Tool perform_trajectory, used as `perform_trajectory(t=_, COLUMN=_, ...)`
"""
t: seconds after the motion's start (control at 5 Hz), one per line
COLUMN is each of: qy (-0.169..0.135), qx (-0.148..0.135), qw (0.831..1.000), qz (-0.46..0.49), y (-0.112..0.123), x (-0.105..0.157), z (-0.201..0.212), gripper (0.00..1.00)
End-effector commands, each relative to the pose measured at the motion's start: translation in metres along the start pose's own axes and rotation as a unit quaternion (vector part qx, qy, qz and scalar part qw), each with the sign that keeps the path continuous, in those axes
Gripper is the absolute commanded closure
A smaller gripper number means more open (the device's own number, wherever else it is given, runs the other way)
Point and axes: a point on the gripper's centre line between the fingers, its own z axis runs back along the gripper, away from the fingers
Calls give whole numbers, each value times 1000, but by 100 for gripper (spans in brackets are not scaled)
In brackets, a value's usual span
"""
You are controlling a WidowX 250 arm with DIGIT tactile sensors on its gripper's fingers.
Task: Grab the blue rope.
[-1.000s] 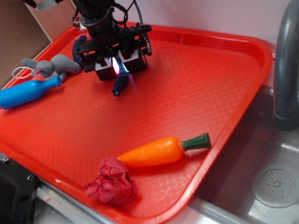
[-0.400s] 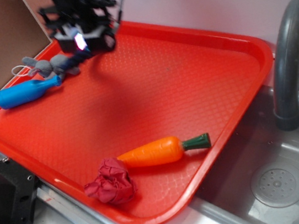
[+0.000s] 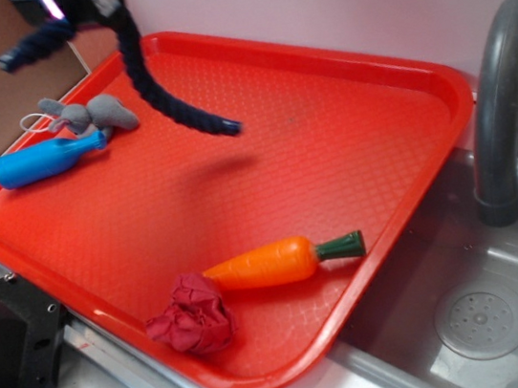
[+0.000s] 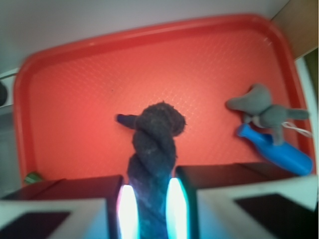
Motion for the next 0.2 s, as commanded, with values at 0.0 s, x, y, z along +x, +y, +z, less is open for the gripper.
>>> perform_trajectory(t=0.0, qy=-32, qx=-15, qw=999, qz=-18, y=6, x=-8, z=14, gripper=100)
